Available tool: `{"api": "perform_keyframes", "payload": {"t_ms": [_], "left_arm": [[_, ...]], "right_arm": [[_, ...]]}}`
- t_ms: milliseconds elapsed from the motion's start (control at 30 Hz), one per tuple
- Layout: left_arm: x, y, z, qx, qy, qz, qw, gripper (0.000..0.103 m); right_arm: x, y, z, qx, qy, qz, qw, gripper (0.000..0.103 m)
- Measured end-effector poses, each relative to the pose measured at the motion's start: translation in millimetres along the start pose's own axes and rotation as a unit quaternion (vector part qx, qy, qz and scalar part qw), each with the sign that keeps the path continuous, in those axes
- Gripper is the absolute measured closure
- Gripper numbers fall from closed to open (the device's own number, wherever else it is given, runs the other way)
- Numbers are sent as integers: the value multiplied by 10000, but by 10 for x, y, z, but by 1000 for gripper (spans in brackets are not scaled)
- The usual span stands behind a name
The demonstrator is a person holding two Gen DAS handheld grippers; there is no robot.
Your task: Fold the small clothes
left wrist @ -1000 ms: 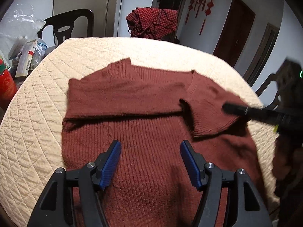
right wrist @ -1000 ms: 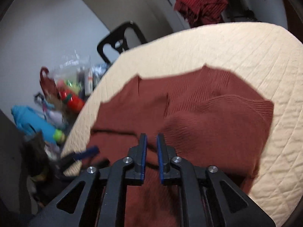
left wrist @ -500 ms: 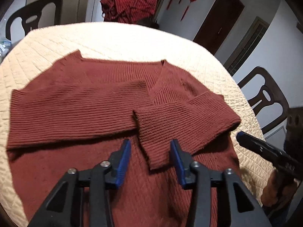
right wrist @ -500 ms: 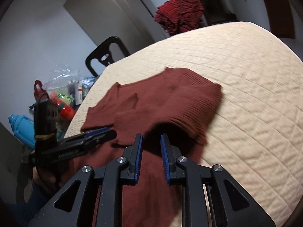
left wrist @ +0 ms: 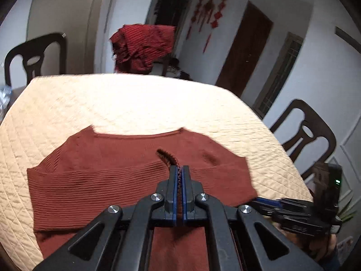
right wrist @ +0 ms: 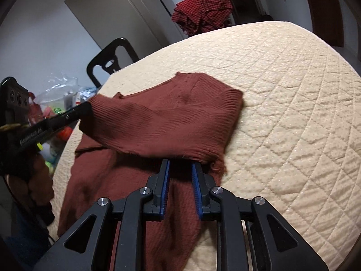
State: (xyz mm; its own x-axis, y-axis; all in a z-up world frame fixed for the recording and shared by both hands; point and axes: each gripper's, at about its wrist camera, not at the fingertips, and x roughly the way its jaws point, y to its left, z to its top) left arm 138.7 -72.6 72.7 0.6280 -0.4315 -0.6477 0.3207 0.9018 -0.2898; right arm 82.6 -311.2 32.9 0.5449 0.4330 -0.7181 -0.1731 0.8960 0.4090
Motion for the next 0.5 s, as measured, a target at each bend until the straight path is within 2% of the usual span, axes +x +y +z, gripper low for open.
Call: {"api": "perform_keyframes", "payload": {"t_ms": [133, 233, 333, 400, 467, 500], "left_arm": [[239, 341, -141, -337, 425, 268, 9982, 99], [357, 455, -288, -468, 660, 414, 9959, 99], [280, 497, -347, -630, 652, 198, 9957, 98], [235, 497, -333, -658, 611, 99, 9959, 93], [211, 510, -303, -609, 580, 163, 9963, 77], [229, 517, -287, -616, 601, 172, 9961, 77]], "right_arm": [[21, -32, -25, -60, 113, -111, 9999, 83], [17, -24, -25, -154, 162, -149, 9996, 83], [15, 2, -34, -276, 218, -232, 9991, 83], [18, 20, -38, -316, 228, -263, 9989, 83], [18, 27, -43, -313, 224, -269, 9989, 83], [15, 24, -48, -293, 214, -262, 9990, 83]]}}
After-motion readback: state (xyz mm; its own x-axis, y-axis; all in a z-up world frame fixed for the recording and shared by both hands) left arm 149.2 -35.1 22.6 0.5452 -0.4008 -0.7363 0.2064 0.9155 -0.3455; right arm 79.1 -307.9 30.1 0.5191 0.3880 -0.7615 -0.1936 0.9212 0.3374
